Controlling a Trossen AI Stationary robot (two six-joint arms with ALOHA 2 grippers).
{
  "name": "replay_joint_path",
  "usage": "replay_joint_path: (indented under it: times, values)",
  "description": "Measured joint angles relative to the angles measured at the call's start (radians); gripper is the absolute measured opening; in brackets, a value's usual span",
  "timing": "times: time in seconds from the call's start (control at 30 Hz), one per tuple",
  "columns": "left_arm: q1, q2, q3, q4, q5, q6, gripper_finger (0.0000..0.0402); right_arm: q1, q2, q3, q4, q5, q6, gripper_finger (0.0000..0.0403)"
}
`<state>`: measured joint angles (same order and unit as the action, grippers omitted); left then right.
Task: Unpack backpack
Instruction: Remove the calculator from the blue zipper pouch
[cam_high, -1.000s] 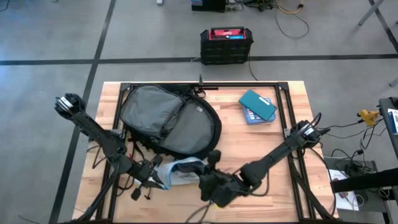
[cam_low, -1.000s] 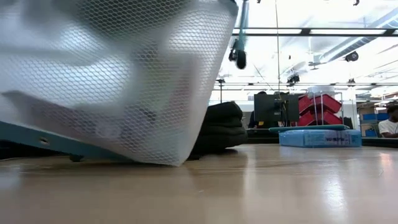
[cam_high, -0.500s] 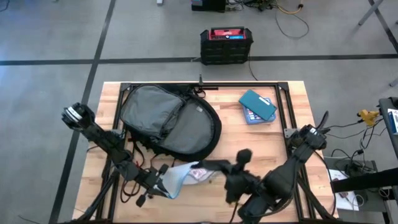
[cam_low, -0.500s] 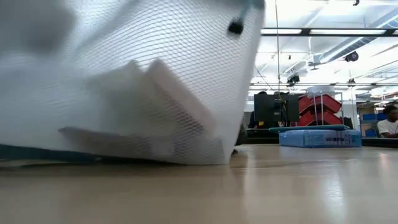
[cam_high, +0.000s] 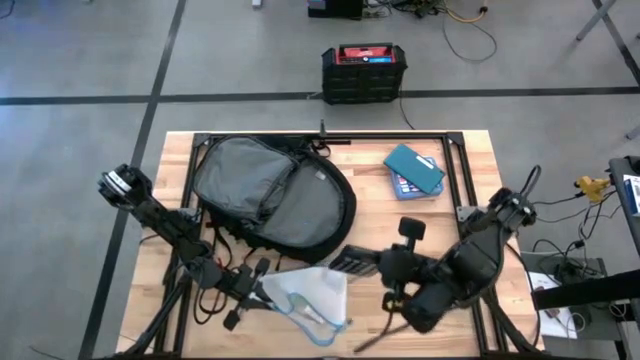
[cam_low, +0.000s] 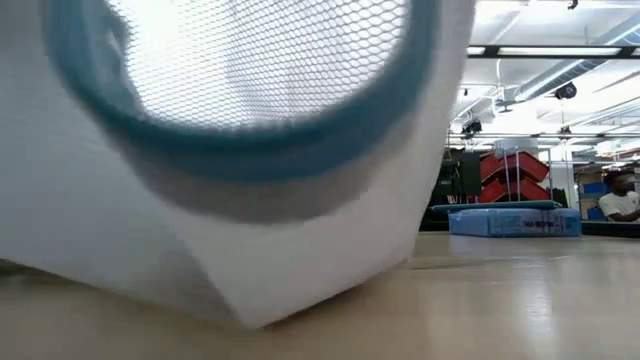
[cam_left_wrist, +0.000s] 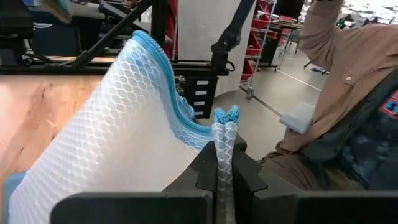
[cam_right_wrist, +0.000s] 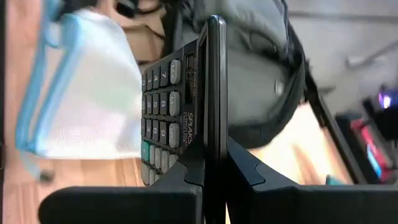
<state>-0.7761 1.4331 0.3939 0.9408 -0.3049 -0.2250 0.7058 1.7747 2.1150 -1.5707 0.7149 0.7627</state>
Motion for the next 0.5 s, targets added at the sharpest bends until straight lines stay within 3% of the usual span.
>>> replay_joint_path:
  times: [0.27, 0.5]
  values:
    - [0.000, 0.005, 0.000, -0.001, 0.032, -0.033, 0.0000, -0.077, 0.001, -0.245, 0.038, -0.244, -0.005, 0.0008]
    - [0.002, 0.044, 0.000, -0.039, 0.036, -0.093, 0.0000, -0.148, -0.031, -0.549, 0.350, -0.483, -0.126, 0.0008]
